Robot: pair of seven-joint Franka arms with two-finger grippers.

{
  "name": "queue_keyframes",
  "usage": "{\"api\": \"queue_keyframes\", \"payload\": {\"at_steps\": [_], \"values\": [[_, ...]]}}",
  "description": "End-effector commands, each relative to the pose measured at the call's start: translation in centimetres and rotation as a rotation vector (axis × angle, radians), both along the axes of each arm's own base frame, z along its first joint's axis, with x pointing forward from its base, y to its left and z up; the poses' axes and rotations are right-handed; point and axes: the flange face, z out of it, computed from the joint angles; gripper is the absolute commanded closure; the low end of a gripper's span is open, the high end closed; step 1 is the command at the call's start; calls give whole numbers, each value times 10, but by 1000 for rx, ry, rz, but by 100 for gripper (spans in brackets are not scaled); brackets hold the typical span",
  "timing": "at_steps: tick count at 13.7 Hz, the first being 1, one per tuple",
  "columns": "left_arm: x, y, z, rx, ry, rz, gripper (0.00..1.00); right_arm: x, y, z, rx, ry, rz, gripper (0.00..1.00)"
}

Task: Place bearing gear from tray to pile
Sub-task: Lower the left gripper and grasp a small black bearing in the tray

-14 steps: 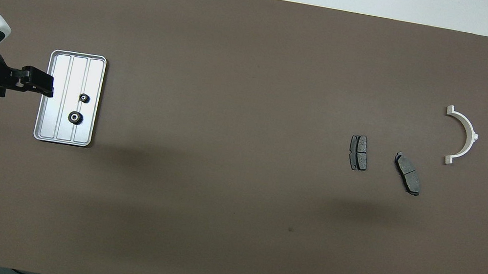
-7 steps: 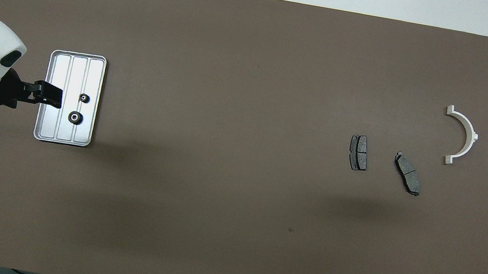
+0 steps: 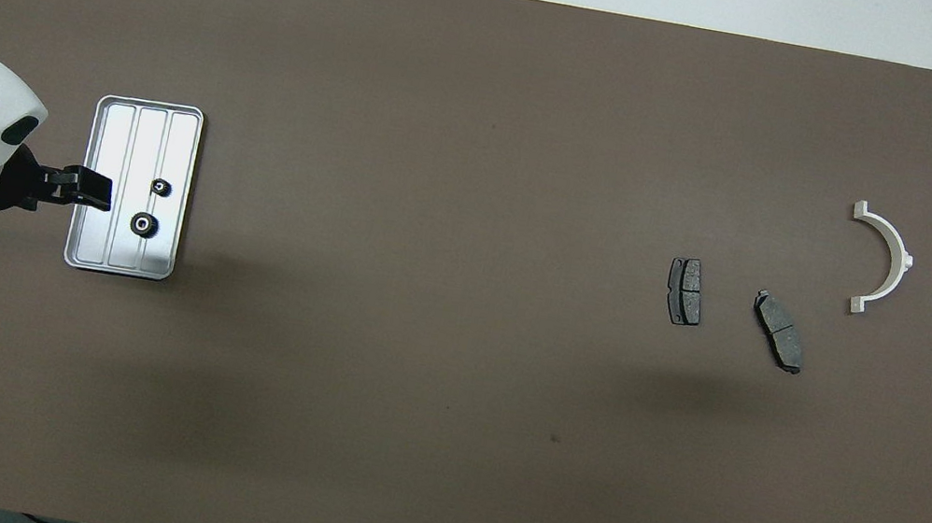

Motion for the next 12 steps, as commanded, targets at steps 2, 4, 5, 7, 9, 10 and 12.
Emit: {"api": "queue_keyframes", "payload": {"at_steps": [2,4,5,7,9,10,12], "values": [[8,-2,-49,14,-14,47,12,-2,-2,-7,6,-13,4,0],[11,-12,-73,18,18,46,12,-2,-2,-8,6,-12,7,0],[10,-13,-78,19,26,63,12,-2,-3,-8,6,-12,7,0],[11,-14,-85,19,26,63,18,-2,-2,-8,6,-12,9,0],[12,-15,-93,20,26,63,20,-2,-2,-8,6,-10,10,0],[12,-15,-95,20,29,69,21,-2,-3,-8,6,-12,9,0],[13,-16,-101,21,28,80,23,-2,-3,-7,6,-13,9,0]]}}
